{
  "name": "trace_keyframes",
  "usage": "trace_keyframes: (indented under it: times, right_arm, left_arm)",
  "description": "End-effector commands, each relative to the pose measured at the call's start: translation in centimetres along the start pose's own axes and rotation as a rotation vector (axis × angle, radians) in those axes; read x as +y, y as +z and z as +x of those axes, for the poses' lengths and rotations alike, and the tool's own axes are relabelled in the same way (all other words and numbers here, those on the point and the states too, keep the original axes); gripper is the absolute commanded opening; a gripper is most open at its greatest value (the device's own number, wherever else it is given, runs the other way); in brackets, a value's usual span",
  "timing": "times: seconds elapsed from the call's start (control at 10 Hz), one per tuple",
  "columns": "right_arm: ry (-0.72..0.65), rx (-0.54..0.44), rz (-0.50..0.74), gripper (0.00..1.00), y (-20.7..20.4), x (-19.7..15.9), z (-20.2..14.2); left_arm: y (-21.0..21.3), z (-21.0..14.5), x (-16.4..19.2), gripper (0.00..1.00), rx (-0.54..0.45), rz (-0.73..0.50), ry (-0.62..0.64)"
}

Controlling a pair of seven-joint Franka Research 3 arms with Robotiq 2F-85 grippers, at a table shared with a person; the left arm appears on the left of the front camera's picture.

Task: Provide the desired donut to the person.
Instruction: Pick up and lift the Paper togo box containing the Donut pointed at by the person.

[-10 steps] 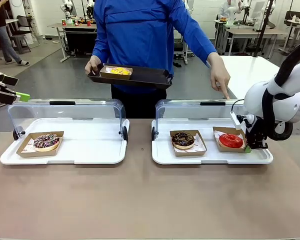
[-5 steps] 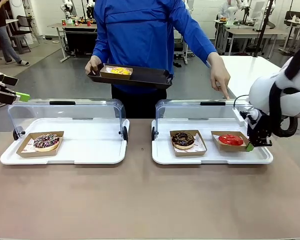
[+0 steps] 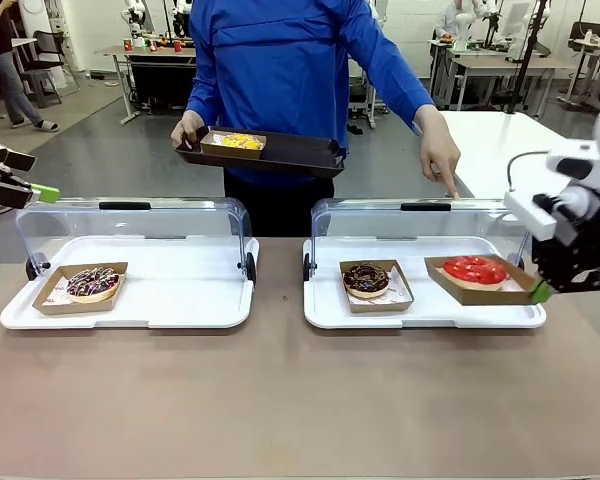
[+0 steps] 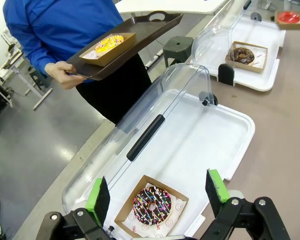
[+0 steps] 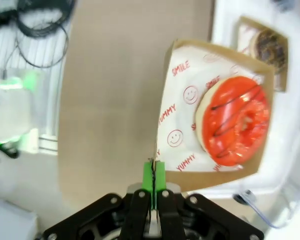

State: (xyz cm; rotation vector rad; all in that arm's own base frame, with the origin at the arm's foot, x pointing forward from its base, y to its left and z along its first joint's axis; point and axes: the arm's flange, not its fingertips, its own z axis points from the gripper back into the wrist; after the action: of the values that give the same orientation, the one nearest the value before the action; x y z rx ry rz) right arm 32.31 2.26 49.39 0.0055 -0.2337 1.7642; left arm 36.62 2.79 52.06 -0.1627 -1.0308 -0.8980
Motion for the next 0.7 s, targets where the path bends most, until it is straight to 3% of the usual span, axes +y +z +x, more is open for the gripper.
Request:
trace_keyframes:
  times: [0.0,0.3,0.5,0.6]
  right_arm:
    - [0.024,0.033,-0.077,0.0,4.6,1.7,2.7]
    - [0.002,0.089,-0.133,0.0,10.2,1.0,5.5]
    - [-0.06,0.077,-0.132,0.0,10.1,-1.8,5.7]
    - [0.023,0.054,-0.168,0.0,11.3,1.9,5.6]
  left_arm:
    - [-0.2,0.0,-0.2,1.0,-0.001,0.008,0.011]
    - [-0.2,0.0,-0.2,1.0,-0.001,0.008,0.011]
    - [-0.2,0.0,-0.2,1.0,-0.001,0.008,0.011]
    - [-0.2,0.0,-0.2,1.0,-0.001,0.008,0.011]
